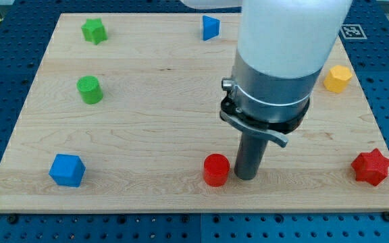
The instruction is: Move red star slightly to the left
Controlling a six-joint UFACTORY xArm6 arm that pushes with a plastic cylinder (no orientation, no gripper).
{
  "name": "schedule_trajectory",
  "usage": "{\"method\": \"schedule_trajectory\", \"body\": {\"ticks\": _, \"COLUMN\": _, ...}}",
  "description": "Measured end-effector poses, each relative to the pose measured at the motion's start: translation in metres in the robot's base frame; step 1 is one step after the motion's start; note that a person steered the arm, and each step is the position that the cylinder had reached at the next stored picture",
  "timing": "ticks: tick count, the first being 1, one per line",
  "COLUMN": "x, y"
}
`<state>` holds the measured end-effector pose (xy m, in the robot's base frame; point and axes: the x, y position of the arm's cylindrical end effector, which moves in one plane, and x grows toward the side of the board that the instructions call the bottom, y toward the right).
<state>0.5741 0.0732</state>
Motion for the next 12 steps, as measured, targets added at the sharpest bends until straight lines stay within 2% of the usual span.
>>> {"method": "schedule_trajectory", "body": {"ticks": 2, "x": -0.013, "y": 0.02}}
{"method": "schedule_trajectory", "body": {"ticks": 5, "x": -0.059, "y": 0.028}}
{"method": "schedule_trajectory", "body": {"ticks": 8, "x": -0.072, "y": 0.055}}
{"method": "schedule_trajectory", "body": {"ticks": 11, "x": -0.081, "y": 0.131}}
{"method": "schedule_trajectory", "body": {"ticks": 12, "x": -0.085, "y": 0.176}}
